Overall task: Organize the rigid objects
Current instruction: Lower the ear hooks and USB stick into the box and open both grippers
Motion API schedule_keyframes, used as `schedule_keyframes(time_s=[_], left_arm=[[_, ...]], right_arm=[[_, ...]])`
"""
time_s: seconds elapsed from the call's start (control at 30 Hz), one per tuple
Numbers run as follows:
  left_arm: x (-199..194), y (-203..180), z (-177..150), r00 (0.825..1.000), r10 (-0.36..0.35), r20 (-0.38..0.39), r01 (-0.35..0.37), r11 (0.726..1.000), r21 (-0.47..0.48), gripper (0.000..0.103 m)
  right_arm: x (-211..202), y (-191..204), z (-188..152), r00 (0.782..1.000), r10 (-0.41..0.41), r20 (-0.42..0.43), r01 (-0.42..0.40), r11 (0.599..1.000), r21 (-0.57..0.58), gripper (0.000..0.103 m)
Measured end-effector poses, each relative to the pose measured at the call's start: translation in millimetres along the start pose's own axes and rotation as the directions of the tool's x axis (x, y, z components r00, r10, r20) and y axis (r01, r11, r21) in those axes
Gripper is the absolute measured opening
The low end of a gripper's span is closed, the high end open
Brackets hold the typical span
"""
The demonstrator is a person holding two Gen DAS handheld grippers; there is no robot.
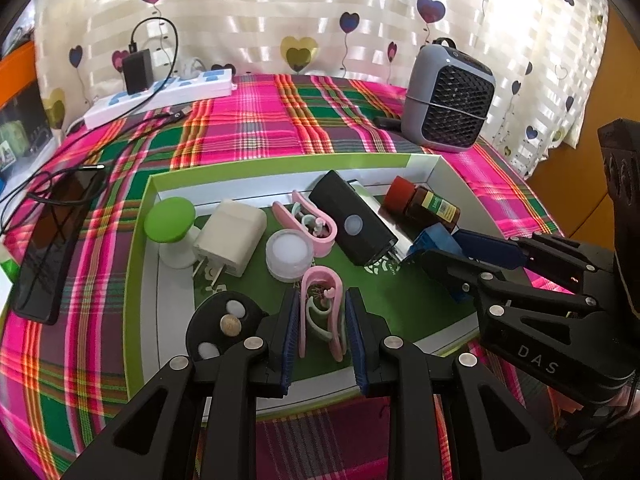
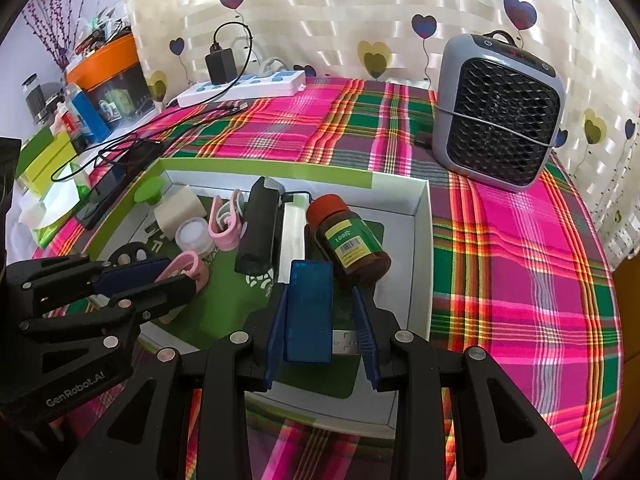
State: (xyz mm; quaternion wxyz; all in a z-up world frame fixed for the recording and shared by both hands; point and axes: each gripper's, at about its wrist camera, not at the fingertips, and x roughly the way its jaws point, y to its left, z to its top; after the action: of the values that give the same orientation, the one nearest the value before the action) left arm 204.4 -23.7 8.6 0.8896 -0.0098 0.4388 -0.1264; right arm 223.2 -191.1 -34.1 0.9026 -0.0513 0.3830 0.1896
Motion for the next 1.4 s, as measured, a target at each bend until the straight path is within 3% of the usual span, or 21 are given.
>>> schedule_keyframes(time_s=[0.97,1.2,1.4], left_arm=[[1.6,3.6,-1.9,1.000,0.025,-0.013,-0.026,1.000,-0.014,0.024],[-2.3,1.9,-2.7,1.000,0.018,-0.006,-0.018,1.000,-0.007,0.031],[-6.4,-0.5,-4.8,1.000,0.023,-0.001,-0.023,1.000,-0.002,0.031]], right_arm=[[2.2,1.0,-0.6,1.000,0.011,-0.010,-0.011,1.000,0.003,0.034],[1.1,1.0,-0.8,1.000,0.007,-0.005,-0.007,1.000,0.005,0.034],[-3.6,0.4,-3.2,1.000,0.006,0.003,-0.006,1.000,0.023,0.040]])
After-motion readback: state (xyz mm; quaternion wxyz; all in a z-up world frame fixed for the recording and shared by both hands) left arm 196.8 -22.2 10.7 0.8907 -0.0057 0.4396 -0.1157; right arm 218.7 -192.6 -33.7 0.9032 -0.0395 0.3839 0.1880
